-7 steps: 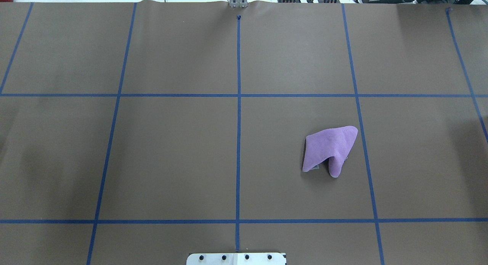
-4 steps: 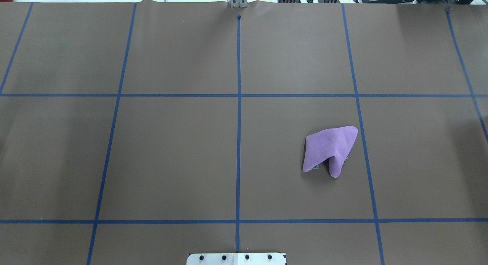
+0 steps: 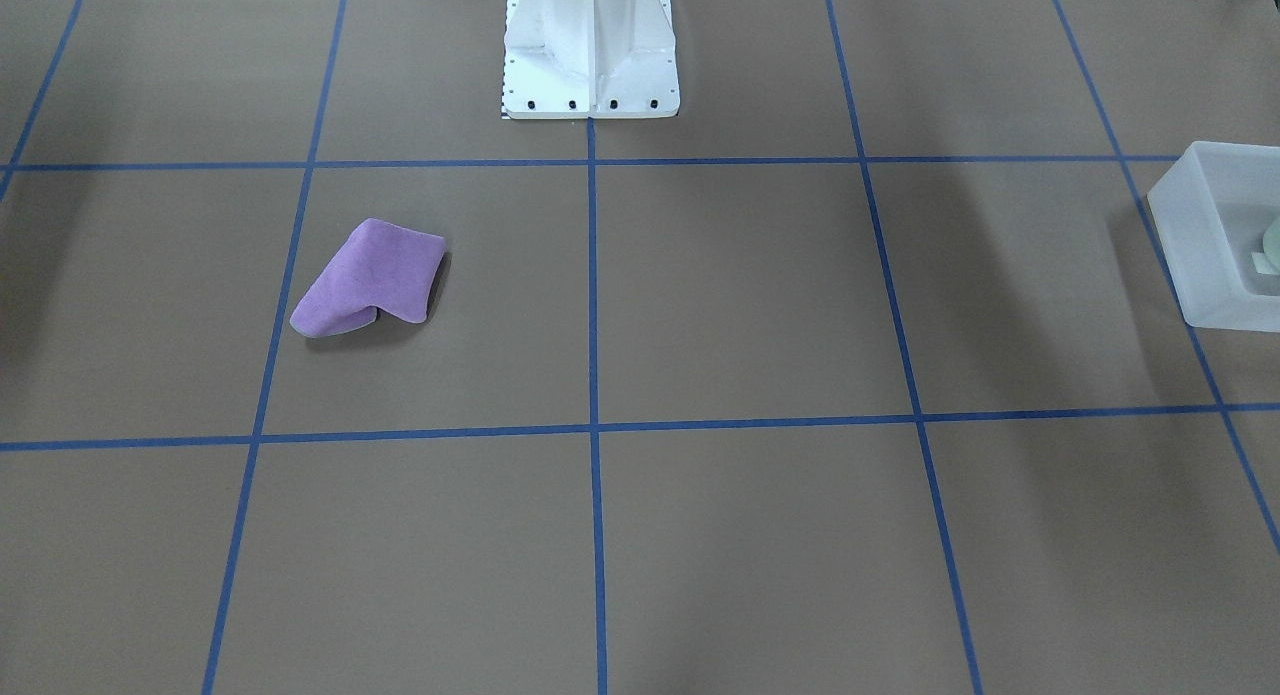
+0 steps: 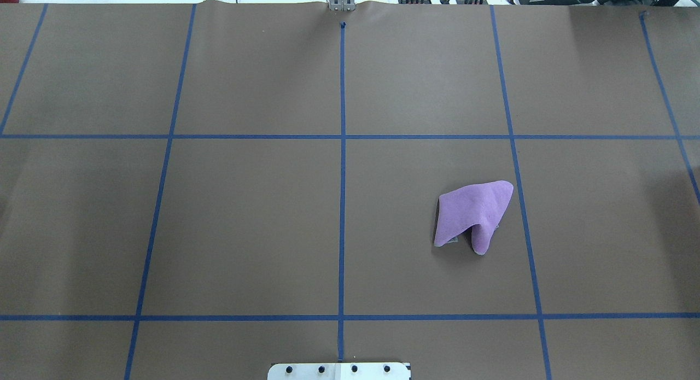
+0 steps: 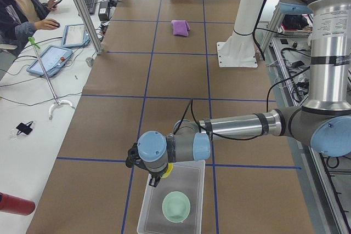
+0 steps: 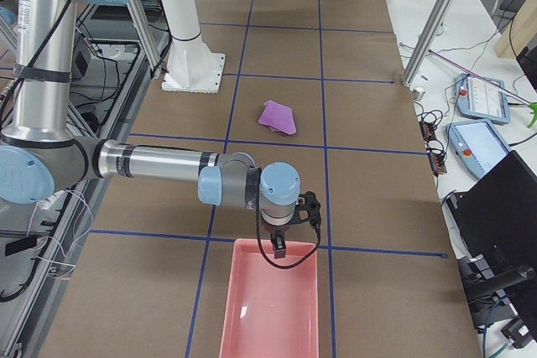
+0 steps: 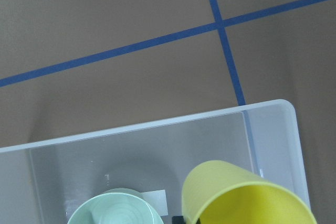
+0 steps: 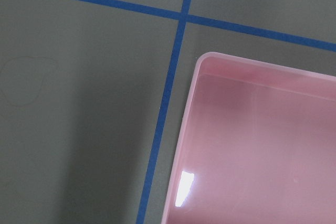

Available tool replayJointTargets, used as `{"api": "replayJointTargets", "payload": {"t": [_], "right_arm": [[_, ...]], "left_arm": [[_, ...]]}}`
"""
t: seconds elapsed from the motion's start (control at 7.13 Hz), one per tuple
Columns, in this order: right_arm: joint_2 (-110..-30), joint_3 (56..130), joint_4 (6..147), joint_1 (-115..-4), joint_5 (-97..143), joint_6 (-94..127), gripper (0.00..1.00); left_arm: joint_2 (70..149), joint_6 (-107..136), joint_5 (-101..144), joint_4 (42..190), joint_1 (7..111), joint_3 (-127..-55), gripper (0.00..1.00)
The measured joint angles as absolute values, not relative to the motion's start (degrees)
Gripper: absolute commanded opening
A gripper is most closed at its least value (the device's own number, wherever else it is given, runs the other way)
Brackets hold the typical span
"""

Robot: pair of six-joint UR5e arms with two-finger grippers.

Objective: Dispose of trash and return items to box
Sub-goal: 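Carry the yellow cup with the left gripper into the clear bin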

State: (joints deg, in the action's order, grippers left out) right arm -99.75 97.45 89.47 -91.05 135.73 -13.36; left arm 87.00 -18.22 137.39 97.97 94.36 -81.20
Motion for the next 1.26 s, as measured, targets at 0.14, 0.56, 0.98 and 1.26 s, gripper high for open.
{"api": "replayJointTargets", "payload": {"t": [0.14, 0.56, 0.98, 1.26], "right_arm": [[-99.83, 97.38, 89.47, -91.05, 135.77, -13.36, 1.00], [-100.13, 97.36, 89.47, -91.05, 135.79, -13.36, 1.00], [-100.19, 97.30, 89.47, -91.05, 135.79, -13.36, 1.00], [-100.20, 97.30, 89.47, -91.05, 135.79, -13.36, 1.00]], "left_arm": [[86.91, -15.12, 137.33, 100.90, 92.67, -79.59, 0.00], [86.36, -9.48, 137.25, 107.58, 88.83, -76.91, 0.00], [85.12, -9.16, 137.42, 108.73, 87.16, -76.63, 0.00], [84.56, -9.07, 137.45, 109.80, 86.45, -76.57, 0.00]]}}
